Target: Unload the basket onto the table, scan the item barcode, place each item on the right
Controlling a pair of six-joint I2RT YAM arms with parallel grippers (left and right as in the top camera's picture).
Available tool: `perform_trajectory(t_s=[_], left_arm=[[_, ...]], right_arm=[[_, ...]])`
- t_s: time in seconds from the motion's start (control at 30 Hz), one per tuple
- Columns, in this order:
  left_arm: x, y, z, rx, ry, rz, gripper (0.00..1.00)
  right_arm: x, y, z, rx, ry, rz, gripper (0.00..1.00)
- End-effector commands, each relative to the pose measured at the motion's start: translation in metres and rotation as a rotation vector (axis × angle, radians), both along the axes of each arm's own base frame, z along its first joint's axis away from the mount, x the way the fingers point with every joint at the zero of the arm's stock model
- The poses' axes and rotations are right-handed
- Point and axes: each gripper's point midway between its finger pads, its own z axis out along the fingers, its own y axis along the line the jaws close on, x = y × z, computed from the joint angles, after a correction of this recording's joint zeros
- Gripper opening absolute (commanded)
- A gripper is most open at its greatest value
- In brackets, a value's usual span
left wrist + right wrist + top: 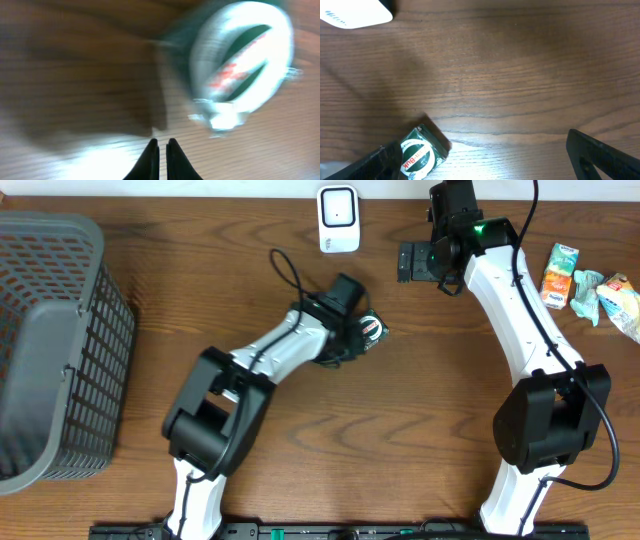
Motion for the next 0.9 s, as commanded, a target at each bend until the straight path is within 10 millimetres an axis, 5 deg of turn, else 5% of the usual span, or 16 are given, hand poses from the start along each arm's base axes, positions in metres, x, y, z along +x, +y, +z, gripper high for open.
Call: perform_trajectory(t_s=[0.0,0.07,0.1,0.23,0.4,0.63,0.8,0.87], left_arm=[[0.032,0.070,0.041,0.121,-0.085,0.145,0.08],[0.033,0.110,0.054,0.183,-0.072,0.222,0.10],[0.031,0.129,0.060,0.197,-0.056,0.255,0.22],[0.020,0.169,0.060,0.239,0.022,0.302,0.40],[-0.001,0.190,0.046,0.276,0.115,0.332,0.98],[-0.011,0.193,0.043,0.291,0.154,0.327,0.98],[-0.011,0.193,0.043,0.291,0.154,0.327,0.98],[-0.011,0.193,0.043,0.291,0.154,0.327,0.98]], right_arm=[[-0.001,0.000,0.001,0.000,-0.002,-0.015,0.99],[-0.001,0.000,0.001,0.000,-0.002,-0.015,0.99],[-0.001,0.000,0.001,0.000,-0.002,-0.015,0.99],[-0.001,0.000,0.001,-0.001,-0.002,-0.015,0.99],[-0.001,0.000,0.001,0.000,-0.002,-0.015,0.99],[-0.002,0.010,0.001,0.054,0.003,0.007,0.99],[-0.011,0.064,-0.006,0.221,0.042,0.257,0.99],[-0.024,0.096,-0.027,0.205,0.070,0.523,0.96]])
